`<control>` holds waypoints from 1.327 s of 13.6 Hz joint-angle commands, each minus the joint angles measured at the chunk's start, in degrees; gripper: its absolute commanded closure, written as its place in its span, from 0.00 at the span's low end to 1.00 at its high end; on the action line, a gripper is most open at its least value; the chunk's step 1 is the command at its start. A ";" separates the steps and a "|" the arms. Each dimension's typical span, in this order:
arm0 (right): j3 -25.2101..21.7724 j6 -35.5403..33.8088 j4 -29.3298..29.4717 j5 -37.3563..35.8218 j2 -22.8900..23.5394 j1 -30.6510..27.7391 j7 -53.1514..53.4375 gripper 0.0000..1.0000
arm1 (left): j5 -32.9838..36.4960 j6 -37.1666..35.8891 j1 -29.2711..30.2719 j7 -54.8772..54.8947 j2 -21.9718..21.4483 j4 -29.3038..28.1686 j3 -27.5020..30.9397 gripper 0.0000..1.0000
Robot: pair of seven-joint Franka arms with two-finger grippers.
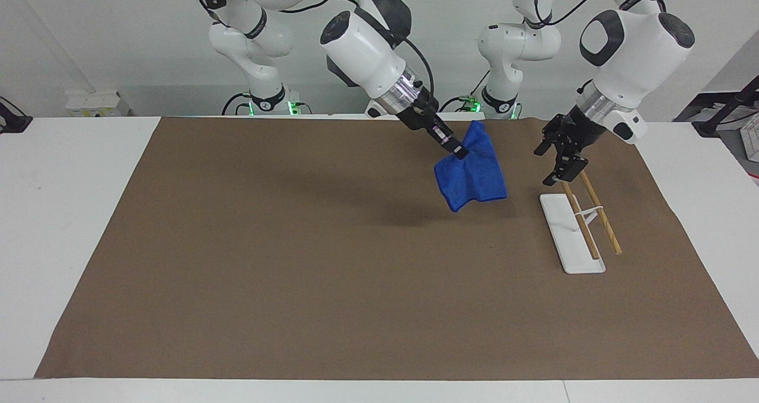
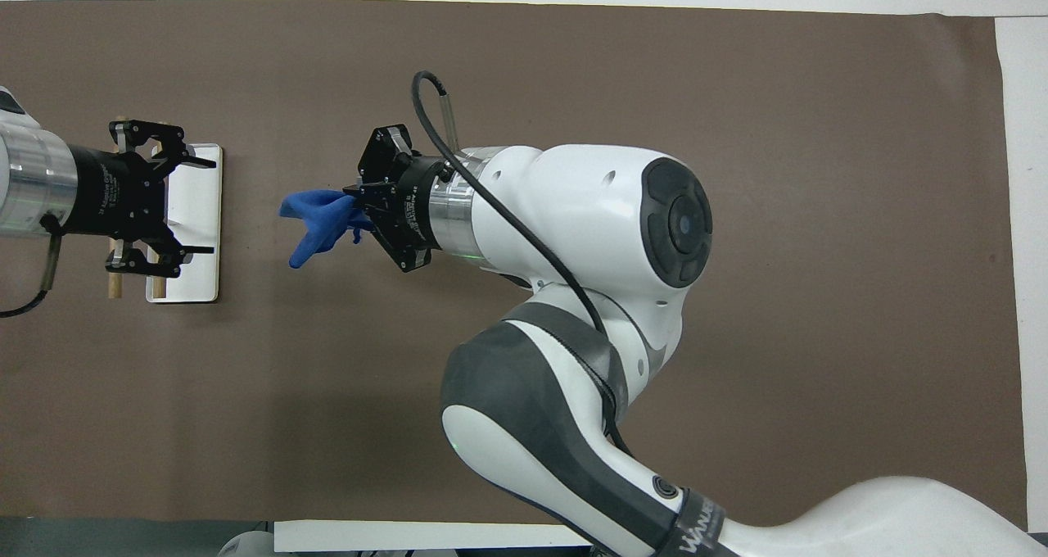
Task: Right arm passes towel to left arm to hang
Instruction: 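Carry the towel toward the left gripper while the left gripper approaches, then close the left gripper on the towel held by the right gripper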
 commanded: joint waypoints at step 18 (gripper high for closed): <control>2.12 1.77 1.09 0.49 1.95 0.29 2.10 1.00 | -1.30 -7.73 -4.67 -8.43 -3.06 -4.03 0.34 0.00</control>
